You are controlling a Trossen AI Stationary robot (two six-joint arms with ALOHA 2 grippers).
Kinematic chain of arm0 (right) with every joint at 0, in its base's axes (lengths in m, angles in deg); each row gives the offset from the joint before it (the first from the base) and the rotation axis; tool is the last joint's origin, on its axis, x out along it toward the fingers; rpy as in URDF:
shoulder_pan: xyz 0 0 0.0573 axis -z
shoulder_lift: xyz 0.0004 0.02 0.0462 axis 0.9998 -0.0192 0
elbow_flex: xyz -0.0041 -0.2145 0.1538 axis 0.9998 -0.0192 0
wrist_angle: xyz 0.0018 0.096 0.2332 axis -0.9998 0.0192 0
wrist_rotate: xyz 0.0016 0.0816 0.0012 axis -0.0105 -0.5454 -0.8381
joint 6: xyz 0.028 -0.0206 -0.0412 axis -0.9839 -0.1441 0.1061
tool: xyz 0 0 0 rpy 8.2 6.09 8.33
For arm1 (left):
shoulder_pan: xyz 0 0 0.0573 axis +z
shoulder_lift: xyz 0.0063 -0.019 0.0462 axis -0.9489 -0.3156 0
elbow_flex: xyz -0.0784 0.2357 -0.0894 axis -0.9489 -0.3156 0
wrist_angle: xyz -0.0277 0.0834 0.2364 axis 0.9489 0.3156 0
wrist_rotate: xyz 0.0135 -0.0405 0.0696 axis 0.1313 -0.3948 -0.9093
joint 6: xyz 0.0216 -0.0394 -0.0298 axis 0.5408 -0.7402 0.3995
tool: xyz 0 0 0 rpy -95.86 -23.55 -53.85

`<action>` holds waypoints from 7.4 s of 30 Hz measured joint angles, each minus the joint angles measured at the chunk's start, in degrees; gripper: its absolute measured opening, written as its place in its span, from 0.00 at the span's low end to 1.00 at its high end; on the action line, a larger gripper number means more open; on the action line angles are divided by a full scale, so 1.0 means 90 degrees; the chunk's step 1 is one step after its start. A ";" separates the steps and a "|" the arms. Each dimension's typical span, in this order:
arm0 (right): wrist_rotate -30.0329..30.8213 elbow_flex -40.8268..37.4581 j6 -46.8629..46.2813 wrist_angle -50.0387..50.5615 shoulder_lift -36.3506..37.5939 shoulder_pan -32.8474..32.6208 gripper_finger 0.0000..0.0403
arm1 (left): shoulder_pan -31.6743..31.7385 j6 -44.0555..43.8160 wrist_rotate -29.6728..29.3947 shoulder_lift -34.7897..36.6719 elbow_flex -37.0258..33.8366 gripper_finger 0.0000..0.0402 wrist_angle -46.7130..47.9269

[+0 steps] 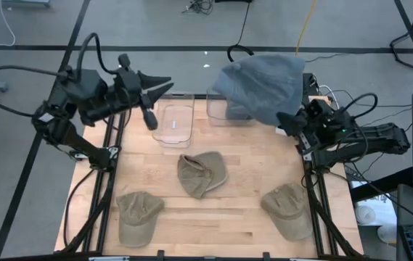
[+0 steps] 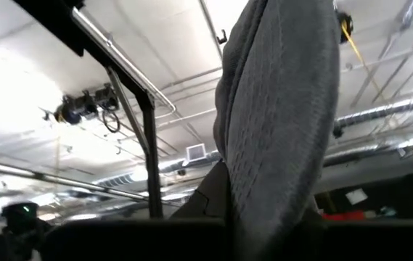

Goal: Pick & Place hat
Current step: Put the blue cap into the right transparent bin

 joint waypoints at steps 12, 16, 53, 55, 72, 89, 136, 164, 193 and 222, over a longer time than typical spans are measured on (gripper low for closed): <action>-0.0174 0.0491 0.0824 -0.0094 -0.0555 0.0000 0.00 | 0.0699 -0.0858 0.2519 0.0047 0.0000 0.21 0.0440; -0.0690 0.1108 0.1043 0.0160 -0.0963 -0.0004 0.00 | 0.0981 -0.1135 0.2975 0.0047 0.0000 0.34 0.0470; -0.1874 0.3461 0.1742 0.0602 -0.2818 -0.0002 0.00 | 0.1346 -0.1303 0.5927 -0.1063 -0.0015 0.70 -0.2093; -0.1874 0.3460 0.1744 0.0670 -0.2818 -0.0002 0.00 | 0.1338 -0.1308 0.5999 -0.1170 0.0002 0.70 -0.2341; -0.1862 0.3460 0.1832 0.0848 -0.2806 -0.0002 0.01 | 0.1286 -0.1647 0.6508 -0.1286 -0.0010 0.29 -0.2637; -0.1518 0.3449 0.1541 0.2353 -0.2665 0.0002 0.29 | 0.1639 -0.1798 0.7666 -0.1025 -0.0005 0.02 -0.1744; -0.1177 0.3451 -0.0236 0.6940 -0.1645 0.0818 0.81 | 0.0957 -0.1465 0.7526 -0.0519 -0.0005 0.02 0.3673; -0.1857 0.3451 -0.1154 0.6830 -0.2041 0.0337 0.80 | 0.0680 -0.1514 0.7158 -0.1344 -0.0012 0.02 0.3199; -0.2532 0.3313 -0.1306 0.6617 -0.2029 0.0333 0.06 | 0.0709 -0.1475 0.6975 -0.1339 -0.0012 0.02 0.3247; -0.0910 0.3308 -0.0072 0.5443 -0.1377 -0.0483 0.02 | 0.1467 -0.2182 0.3970 -0.0613 -0.0012 0.40 0.4731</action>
